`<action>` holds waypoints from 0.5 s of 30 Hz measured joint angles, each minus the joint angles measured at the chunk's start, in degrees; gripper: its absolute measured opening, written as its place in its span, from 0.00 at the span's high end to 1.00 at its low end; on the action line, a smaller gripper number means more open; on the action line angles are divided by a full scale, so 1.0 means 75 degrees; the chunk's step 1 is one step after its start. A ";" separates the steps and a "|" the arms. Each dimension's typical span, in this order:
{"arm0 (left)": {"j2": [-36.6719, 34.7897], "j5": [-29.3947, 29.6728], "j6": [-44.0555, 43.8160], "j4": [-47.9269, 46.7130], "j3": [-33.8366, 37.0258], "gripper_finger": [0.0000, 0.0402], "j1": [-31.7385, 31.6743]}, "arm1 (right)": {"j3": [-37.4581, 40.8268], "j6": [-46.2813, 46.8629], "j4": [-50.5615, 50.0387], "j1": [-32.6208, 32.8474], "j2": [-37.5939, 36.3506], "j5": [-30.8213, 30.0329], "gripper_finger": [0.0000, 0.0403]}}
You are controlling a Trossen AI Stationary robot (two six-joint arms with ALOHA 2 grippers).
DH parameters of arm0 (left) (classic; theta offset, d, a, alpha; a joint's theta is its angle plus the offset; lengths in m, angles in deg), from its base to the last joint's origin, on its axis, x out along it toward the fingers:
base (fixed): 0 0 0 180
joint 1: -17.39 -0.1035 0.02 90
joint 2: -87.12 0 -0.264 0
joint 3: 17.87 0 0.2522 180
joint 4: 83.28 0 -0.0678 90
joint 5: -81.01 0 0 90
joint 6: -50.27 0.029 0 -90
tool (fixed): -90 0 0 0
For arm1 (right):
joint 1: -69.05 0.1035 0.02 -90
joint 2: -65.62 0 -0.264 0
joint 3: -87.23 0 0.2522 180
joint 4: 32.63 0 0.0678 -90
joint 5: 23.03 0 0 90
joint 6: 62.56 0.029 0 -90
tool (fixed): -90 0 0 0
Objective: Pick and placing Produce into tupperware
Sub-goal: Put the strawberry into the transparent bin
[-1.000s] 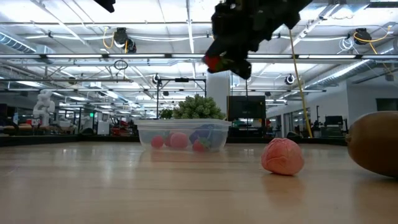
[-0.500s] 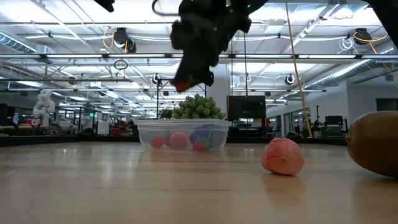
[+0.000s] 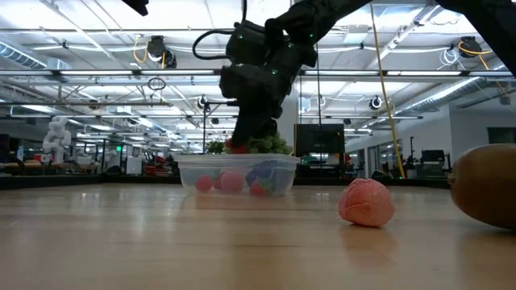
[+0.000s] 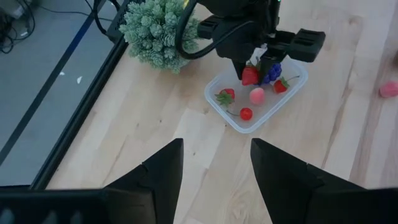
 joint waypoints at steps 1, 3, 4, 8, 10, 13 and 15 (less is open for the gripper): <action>0.0000 0.0003 0.0034 0.0000 0.0000 0.52 0.0000 | 0.0001 0.0001 0.0066 0.0007 0.0000 0.0002 0.62; 0.0000 0.0011 0.0057 0.0000 0.0000 0.52 0.0000 | 0.0002 0.0009 0.0181 0.0009 0.0003 0.0002 0.62; 0.0000 0.0011 0.0057 0.0000 0.0000 0.52 0.0000 | 0.0002 0.0009 0.0186 0.0009 0.0003 0.0002 0.62; 0.0000 0.0011 0.0058 0.0003 0.0000 0.52 0.0000 | 0.0071 0.0009 0.0320 0.0003 0.0120 0.0002 0.62; 0.0000 0.0011 0.0058 0.0003 0.0000 0.52 0.0000 | 0.0108 0.0026 0.0168 0.0006 0.0157 -0.0001 0.62; 0.0000 0.0011 0.0058 0.0003 0.0000 0.52 0.0000 | 0.0077 0.0012 0.0476 0.0006 0.0261 0.0028 0.62; 0.0000 0.0009 0.0058 0.0003 0.0000 0.52 0.0000 | 0.0088 0.0018 0.0432 0.0006 0.0278 0.0029 0.62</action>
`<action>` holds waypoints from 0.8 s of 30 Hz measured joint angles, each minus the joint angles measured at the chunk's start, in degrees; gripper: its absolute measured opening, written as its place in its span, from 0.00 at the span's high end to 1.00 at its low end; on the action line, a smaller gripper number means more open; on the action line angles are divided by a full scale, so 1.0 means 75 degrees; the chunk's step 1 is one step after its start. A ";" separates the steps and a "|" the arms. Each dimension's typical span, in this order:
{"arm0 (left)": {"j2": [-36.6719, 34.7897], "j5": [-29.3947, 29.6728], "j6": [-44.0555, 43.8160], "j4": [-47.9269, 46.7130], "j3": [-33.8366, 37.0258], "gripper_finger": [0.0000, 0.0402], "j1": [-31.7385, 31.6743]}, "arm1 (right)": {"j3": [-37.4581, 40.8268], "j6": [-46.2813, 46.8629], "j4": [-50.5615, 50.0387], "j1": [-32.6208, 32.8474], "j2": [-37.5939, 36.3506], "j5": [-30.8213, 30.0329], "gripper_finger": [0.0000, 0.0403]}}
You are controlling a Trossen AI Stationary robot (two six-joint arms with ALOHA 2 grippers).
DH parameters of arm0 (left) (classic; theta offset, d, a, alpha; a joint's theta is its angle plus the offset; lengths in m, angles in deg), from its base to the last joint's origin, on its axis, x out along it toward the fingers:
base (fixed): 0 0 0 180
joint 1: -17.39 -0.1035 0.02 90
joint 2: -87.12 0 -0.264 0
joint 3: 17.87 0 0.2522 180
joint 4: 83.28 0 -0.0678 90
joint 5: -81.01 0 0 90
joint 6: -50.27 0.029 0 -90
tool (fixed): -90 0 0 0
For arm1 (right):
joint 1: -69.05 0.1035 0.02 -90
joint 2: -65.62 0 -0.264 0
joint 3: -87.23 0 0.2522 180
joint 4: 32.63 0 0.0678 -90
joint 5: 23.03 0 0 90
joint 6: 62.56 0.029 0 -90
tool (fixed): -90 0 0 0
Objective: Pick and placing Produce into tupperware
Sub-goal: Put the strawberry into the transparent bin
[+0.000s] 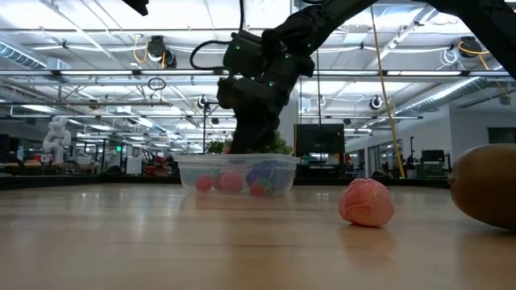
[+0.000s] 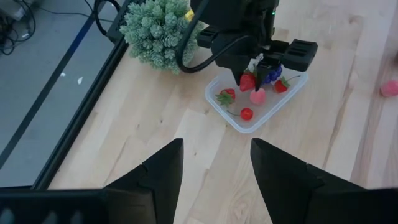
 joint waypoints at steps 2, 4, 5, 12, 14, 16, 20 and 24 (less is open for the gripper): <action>0.0000 0.0003 0.0001 0.0000 0.0000 0.52 0.0000 | 0.0012 -0.0011 0.0030 0.0000 0.0008 0.0001 0.62; 0.0000 0.0001 0.0000 0.0002 0.0000 0.52 0.0000 | 0.0010 -0.0040 0.0049 0.0000 0.0008 0.0004 0.62; 0.0000 0.0003 0.0000 0.0000 0.0000 0.52 0.0000 | 0.0010 -0.0041 0.0062 0.0000 0.0008 0.0002 0.62; 0.0000 0.0003 0.0001 0.0003 0.0000 0.52 0.0000 | 0.0007 -0.0024 0.0014 0.0000 0.0008 0.0005 0.61; 0.0000 0.0000 0.0000 0.0000 0.0000 0.52 0.0000 | 0.0012 -0.0037 0.0011 0.0000 0.0008 0.0005 0.62; 0.0000 0.0003 0.0003 0.0003 0.0000 0.52 0.0000 | 0.0012 -0.0041 0.0020 0.0000 0.0008 0.0008 0.61; 0.0000 0.0003 0.0003 0.0001 0.0000 0.52 0.0000 | 0.0012 -0.0070 0.0014 0.0000 0.0008 0.0012 0.61; 0.0000 0.0002 0.0003 0.0001 0.0000 0.52 0.0000 | 0.0015 -0.0154 0.0014 0.0000 0.0008 0.0031 0.61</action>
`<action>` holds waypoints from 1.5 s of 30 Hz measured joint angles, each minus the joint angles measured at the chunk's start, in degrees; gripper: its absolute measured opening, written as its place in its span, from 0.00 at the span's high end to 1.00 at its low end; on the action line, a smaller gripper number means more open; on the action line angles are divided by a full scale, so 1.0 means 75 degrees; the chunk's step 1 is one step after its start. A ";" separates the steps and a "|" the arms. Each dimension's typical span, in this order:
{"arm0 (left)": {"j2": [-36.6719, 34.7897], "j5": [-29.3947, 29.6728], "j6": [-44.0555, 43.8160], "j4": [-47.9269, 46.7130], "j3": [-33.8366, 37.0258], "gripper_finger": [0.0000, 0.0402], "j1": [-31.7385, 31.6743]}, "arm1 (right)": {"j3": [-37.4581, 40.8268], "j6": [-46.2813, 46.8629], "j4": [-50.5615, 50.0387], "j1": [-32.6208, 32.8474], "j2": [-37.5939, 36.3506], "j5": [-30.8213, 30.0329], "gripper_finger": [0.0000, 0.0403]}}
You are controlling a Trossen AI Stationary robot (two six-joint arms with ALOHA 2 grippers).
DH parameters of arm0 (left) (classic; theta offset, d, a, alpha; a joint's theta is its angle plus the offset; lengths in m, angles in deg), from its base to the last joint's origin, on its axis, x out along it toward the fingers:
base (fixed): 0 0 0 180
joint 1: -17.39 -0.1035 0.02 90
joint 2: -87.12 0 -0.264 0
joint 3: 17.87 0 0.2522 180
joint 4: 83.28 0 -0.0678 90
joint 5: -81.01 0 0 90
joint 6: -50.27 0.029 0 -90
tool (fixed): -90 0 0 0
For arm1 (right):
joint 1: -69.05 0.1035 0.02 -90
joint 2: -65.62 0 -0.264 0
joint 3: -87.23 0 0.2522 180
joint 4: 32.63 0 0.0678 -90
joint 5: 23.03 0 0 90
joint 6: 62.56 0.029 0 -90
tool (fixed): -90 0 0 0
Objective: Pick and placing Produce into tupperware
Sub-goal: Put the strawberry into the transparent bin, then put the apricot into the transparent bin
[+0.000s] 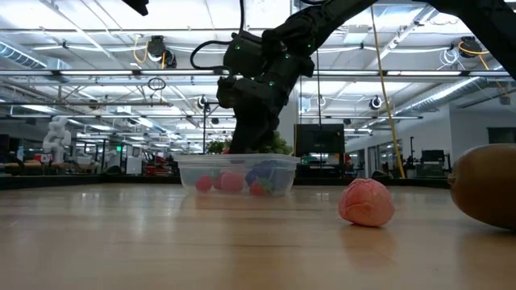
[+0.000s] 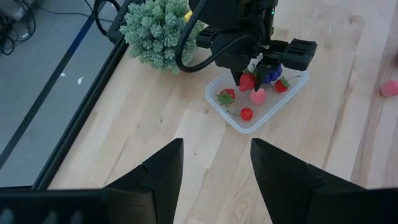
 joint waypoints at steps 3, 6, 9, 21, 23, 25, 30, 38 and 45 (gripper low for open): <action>0.0000 0.0001 0.0000 0.0001 0.0000 0.52 0.0000 | 0.0000 -0.0005 0.0003 0.0000 0.0000 0.0003 0.61; 0.0000 0.0001 0.0003 -0.0001 0.0000 0.52 0.0000 | 0.0003 -0.0041 0.0000 0.0000 0.0000 0.0006 0.61; 0.0000 0.0001 0.0003 -0.0001 0.0000 0.52 0.0000 | 0.0003 -0.0062 0.0000 0.0000 0.0000 0.0006 0.61; 0.0000 0.0001 0.0003 -0.0001 0.0000 0.52 0.0000 | 0.0003 -0.0091 0.0000 0.0000 0.0000 0.0011 0.61; 0.0000 0.0001 0.0003 0.0000 0.0000 0.52 0.0000 | 0.0003 -0.0091 0.0000 0.0000 0.0000 0.0011 0.61; 0.0000 0.0001 0.0003 0.0001 0.0000 0.52 0.0000 | 0.0003 -0.0090 0.0000 0.0000 0.0000 0.0012 0.61; 0.0000 0.0001 0.0003 0.0000 0.0000 0.52 0.0000 | 0.0003 -0.0067 0.0002 0.0000 0.0000 0.0297 0.59; 0.0000 -0.0016 0.0000 -0.0001 0.0000 0.52 -0.0003 | 0.0003 -0.0077 0.0075 0.0000 0.0000 0.0402 0.45; 0.0000 -0.0034 0.0000 0.0001 0.0000 0.52 -0.0001 | 0.0009 -0.0160 0.0801 0.0009 -0.0071 0.0359 0.42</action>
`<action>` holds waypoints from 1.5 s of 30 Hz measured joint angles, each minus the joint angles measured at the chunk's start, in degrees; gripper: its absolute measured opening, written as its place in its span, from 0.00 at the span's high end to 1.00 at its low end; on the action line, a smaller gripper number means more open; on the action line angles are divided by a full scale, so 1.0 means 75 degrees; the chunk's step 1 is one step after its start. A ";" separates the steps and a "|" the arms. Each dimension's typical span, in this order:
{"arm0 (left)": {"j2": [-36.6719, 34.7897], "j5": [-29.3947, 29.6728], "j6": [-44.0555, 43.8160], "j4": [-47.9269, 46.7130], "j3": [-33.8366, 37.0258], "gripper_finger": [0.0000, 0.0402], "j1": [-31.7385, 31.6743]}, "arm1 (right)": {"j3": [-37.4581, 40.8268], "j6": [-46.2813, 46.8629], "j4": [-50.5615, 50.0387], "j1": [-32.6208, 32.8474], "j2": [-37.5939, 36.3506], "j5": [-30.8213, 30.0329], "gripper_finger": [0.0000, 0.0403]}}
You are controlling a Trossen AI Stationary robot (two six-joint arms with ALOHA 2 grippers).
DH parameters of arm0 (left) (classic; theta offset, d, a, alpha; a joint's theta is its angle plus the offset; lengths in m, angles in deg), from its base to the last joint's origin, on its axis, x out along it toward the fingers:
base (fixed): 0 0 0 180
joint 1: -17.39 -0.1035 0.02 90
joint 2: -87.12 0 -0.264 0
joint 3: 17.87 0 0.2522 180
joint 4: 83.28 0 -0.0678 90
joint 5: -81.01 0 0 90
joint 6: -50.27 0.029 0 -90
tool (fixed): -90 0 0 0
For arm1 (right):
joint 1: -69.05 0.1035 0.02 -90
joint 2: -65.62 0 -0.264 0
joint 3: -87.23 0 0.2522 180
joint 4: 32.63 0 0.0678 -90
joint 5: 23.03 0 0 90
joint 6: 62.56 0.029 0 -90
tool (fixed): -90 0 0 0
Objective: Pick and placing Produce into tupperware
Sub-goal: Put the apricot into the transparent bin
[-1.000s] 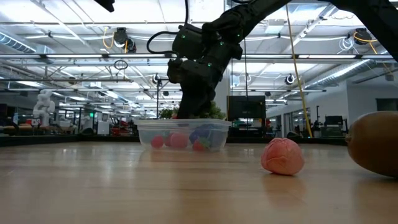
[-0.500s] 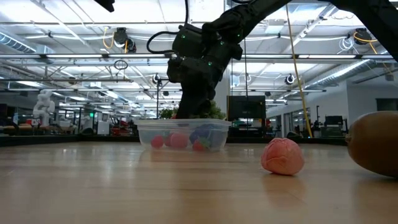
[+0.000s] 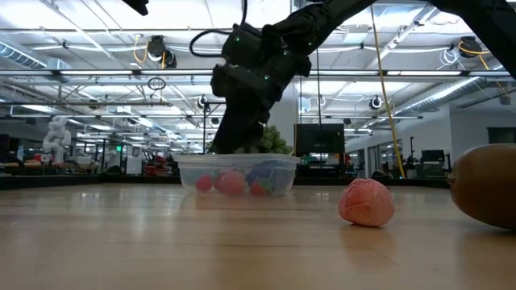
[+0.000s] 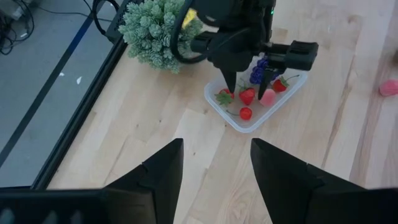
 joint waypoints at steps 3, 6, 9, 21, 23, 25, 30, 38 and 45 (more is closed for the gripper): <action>0.0000 -0.0003 0.0000 -0.0001 0.0000 0.52 0.0001 | 0.0000 0.0023 0.0139 0.0003 -0.0198 -0.0004 0.42; 0.0000 -0.0009 0.0000 -0.0002 0.0000 0.52 0.0001 | 0.0000 0.0144 0.0137 0.0046 -0.0517 -0.0005 0.42; 0.0000 -0.0020 -0.0002 -0.0002 0.0000 0.52 0.0008 | 0.0000 0.0162 0.0078 0.0162 -0.0943 -0.0017 0.43; 0.0000 -0.0221 -0.0038 0.0012 0.0000 0.52 0.0147 | -0.0003 0.0653 -0.0646 0.0924 -0.3614 -0.0274 0.43; 0.0100 -0.0216 -0.0034 0.0033 -0.0005 0.52 0.0281 | -0.0003 0.0749 -0.0879 0.1034 -0.4126 -0.0626 0.43; 0.0239 -0.0216 -0.0098 0.0056 -0.0006 0.52 0.0494 | -0.0003 0.0768 -0.1142 0.1125 -0.4599 -0.1021 0.43; 0.1028 -0.0219 -0.0241 0.0405 -0.0006 0.52 0.1165 | -0.0006 0.0760 -0.1266 0.1246 -0.5639 -0.1702 0.43; 0.2763 -0.0645 0.0800 0.2208 -0.0003 0.52 0.1962 | -0.0009 0.1112 -0.1236 0.1227 -0.6311 -0.1827 0.43; 0.3964 -0.2570 0.1976 0.4823 0.0000 0.52 0.2314 | -0.0012 0.1139 -0.1218 0.1230 -0.6191 -0.1825 0.43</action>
